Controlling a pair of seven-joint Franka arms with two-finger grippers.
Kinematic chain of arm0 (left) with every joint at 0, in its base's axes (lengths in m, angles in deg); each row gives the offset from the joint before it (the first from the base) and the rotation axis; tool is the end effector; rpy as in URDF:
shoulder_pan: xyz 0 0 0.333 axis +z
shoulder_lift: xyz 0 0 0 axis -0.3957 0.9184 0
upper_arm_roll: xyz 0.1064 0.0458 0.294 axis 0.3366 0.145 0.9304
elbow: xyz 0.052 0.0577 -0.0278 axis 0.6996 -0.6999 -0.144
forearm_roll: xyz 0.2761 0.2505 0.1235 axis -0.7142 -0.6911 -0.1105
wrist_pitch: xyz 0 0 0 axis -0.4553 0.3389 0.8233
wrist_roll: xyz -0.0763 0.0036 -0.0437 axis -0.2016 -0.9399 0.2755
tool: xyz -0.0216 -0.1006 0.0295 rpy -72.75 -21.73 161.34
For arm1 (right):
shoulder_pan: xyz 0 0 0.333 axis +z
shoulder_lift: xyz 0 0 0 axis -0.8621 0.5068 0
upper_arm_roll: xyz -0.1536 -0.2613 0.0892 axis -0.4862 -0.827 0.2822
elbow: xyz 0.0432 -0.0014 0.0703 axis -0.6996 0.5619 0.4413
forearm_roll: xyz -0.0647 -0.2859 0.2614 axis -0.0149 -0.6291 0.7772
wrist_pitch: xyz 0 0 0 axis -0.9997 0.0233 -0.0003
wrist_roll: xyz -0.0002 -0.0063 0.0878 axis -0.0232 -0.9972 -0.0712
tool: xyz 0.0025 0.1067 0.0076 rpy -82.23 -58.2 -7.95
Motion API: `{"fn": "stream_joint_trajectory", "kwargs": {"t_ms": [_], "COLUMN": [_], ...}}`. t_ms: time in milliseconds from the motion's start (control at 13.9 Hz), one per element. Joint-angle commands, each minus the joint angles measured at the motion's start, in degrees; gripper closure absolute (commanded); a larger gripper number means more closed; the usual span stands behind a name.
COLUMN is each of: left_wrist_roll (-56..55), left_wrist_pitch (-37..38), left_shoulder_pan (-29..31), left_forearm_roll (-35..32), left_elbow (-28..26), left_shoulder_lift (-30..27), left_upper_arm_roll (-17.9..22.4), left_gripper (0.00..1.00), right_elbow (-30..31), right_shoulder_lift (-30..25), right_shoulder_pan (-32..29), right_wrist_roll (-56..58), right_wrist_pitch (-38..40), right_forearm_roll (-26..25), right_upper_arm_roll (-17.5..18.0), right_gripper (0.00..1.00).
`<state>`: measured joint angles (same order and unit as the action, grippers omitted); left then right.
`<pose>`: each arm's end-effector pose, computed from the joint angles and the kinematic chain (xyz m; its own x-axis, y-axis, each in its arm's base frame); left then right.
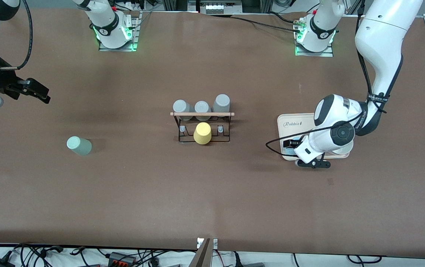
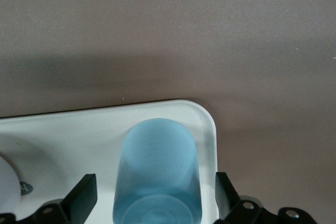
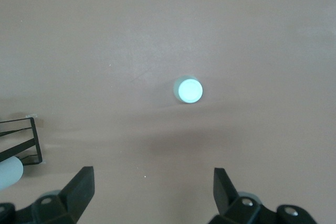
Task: Hang scattered cups on rack with three cups
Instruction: 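Grasp the blue cup with the left gripper and lift it toward the rack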
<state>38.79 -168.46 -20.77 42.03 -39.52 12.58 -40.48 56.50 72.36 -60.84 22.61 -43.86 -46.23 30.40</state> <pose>0.6219 -0.1489 0.2177 0.9885 -0.0293 -0.1481 -0.0200 -0.9978 0.0638 0.5583 0.0144 0.5825 0.9918 -0.1217 0.0393 -0.1227 -0.9921 0.0241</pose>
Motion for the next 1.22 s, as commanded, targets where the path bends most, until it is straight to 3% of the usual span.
{"fn": "stream_joint_trajectory", "kwargs": {"t_ms": [0, 72, 144, 360, 647, 791, 1151], "left_wrist_roll": [1.2, 1.6, 1.9, 1.7, -0.3, -3.7, -25.4], "left_wrist_pitch": [-1.3, -1.3, -1.0, 1.5, 10.5, 15.8, 17.0], "left_shoulder_pan": [0.1, 0.2, 0.2, -0.4, -1.1, -1.9, -10.7], "left_forearm_roll": [-0.7, -0.7, -0.7, -0.7, 1.3, 6.4, 13.6], "left_elbow": [-2.9, -2.9, -2.8, -1.2, 9.6, 15.2, 22.4], "left_shoulder_lift": [-2.4, -2.5, -2.7, -3.6, -3.0, -2.9, -1.8], "left_upper_arm_roll": [0.1, 0.1, 0.0, -0.8, -3.9, -4.9, -4.9], "left_gripper": [0.32, 0.5, 0.73, 0.97, 0.99, 0.99, 0.99], "right_elbow": [0.3, 0.3, 0.3, 0.3, 1.0, 1.1, 1.5], "right_shoulder_lift": [-0.5, -0.4, -0.5, -0.5, -0.4, -0.2, 4.7], "right_shoulder_pan": [0.2, 0.2, 0.2, 0.2, 0.3, 0.3, 0.1], "right_wrist_roll": [-0.2, -0.1, -0.1, -0.2, -0.8, -1.0, -1.0], "right_wrist_pitch": [-0.1, 0.0, 0.1, 0.1, 0.1, 0.1, -0.3], "right_forearm_roll": [-0.7, -0.6, -0.6, -0.5, -0.4, -0.4, -0.8], "right_upper_arm_roll": [0.1, 0.1, 0.2, 0.2, 0.2, 0.1, 0.1], "right_gripper": [0.0, 0.0, 0.0, 0.0, 0.0, 0.0, 0.0]}}
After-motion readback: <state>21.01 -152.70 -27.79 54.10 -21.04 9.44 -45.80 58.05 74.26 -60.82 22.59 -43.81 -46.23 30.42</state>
